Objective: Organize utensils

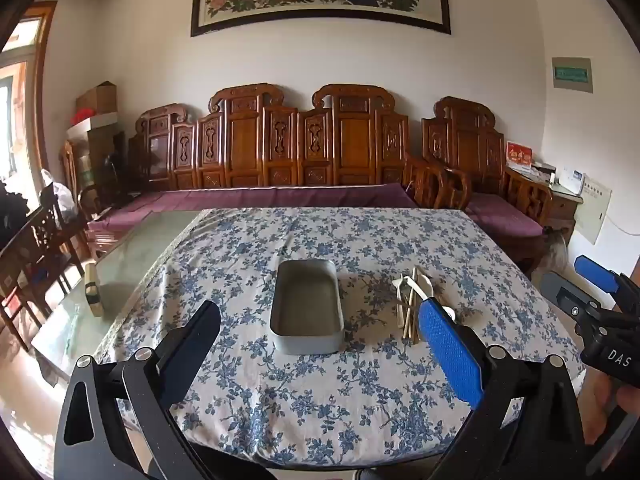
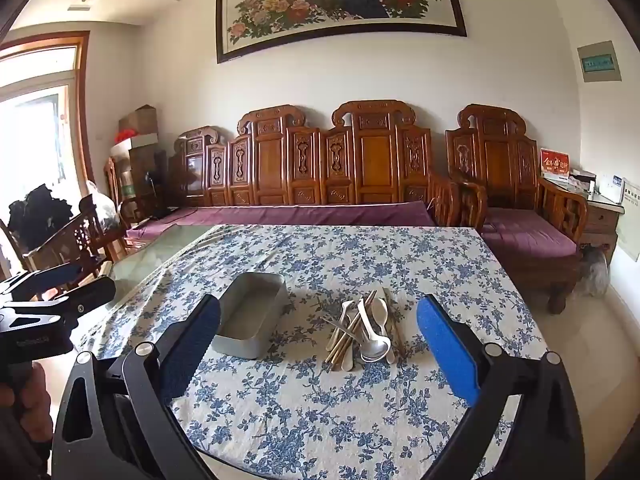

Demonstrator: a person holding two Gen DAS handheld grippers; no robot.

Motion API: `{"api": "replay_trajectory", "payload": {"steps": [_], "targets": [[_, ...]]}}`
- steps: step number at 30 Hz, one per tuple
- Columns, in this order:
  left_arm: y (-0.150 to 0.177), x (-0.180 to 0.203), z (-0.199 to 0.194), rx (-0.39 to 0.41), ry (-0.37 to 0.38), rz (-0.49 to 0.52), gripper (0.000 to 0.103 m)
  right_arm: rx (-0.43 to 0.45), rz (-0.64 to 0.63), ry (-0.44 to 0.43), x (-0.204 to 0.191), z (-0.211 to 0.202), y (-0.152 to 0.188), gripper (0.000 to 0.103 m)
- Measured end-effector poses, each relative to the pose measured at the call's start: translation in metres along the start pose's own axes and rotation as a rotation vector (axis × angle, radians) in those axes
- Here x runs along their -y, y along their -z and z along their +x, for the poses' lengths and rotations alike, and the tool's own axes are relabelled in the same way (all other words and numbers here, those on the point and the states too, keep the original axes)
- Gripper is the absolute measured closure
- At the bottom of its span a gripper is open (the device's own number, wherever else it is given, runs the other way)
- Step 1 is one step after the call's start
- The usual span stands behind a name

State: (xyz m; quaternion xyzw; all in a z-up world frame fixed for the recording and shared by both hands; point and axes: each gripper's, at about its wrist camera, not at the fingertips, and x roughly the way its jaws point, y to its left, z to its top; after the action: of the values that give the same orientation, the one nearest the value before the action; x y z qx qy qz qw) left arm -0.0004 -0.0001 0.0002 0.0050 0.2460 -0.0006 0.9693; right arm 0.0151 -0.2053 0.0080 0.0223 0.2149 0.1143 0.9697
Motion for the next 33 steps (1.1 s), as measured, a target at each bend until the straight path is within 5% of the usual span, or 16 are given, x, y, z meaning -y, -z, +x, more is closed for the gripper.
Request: {"api": "replay_trajectory", "payload": {"steps": [33], "targets": [[-0.0038, 0.0031, -0.0045, -0.002, 0.003, 0.002, 0.006, 0.007, 0.001, 0.002, 0.0003, -0.0027, -0.0002, 0.004]]}}
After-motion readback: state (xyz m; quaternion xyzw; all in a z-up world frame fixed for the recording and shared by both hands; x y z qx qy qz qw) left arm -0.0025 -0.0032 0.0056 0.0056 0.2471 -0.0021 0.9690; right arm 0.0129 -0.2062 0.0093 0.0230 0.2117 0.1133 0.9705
